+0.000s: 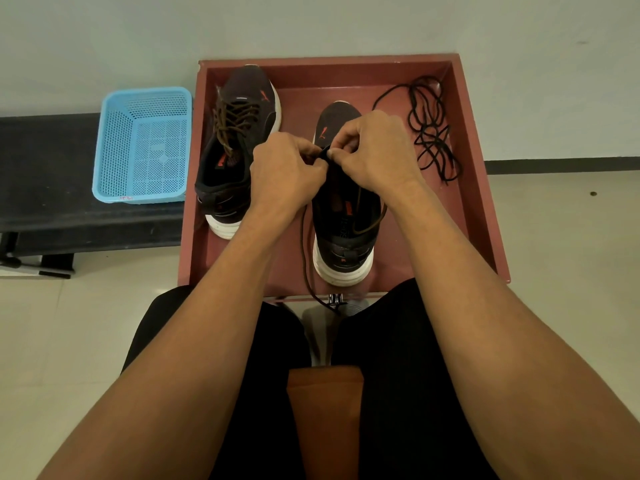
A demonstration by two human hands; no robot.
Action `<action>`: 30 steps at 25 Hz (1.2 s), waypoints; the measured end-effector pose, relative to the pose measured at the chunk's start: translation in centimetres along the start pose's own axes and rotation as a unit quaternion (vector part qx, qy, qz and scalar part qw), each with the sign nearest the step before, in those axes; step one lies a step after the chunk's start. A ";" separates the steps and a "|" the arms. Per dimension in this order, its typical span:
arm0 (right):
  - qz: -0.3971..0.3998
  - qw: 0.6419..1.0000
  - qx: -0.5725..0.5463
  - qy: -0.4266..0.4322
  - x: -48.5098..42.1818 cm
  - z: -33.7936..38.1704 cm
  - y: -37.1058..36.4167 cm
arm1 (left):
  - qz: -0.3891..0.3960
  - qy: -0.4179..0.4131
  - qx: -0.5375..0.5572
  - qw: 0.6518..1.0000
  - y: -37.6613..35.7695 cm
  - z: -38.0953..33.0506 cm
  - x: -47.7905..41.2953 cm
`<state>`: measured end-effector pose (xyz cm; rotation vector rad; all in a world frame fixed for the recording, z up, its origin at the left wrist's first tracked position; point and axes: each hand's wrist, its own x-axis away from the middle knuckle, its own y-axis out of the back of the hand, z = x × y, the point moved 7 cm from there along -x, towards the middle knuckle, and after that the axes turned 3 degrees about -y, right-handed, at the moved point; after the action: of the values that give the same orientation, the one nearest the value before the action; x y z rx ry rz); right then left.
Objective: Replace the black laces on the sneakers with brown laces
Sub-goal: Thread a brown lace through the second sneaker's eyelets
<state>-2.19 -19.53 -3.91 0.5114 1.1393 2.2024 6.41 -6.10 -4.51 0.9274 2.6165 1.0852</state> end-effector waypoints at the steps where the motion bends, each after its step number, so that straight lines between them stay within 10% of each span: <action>1: -0.002 1.000 -0.002 -0.005 0.0 -0.1 0.1 | 0.000 -0.001 -0.001 1.000 -0.1 0.0 0.0; 30: -0.072 0.993 0.098 -0.012 1.0 1.5 0.0 | 0.000 0.011 0.001 1.000 -0.1 -0.4 0.4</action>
<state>-2.05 -18.02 -2.98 0.5177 1.3439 1.9681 5.89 -6.10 -4.26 0.9196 2.6363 1.0997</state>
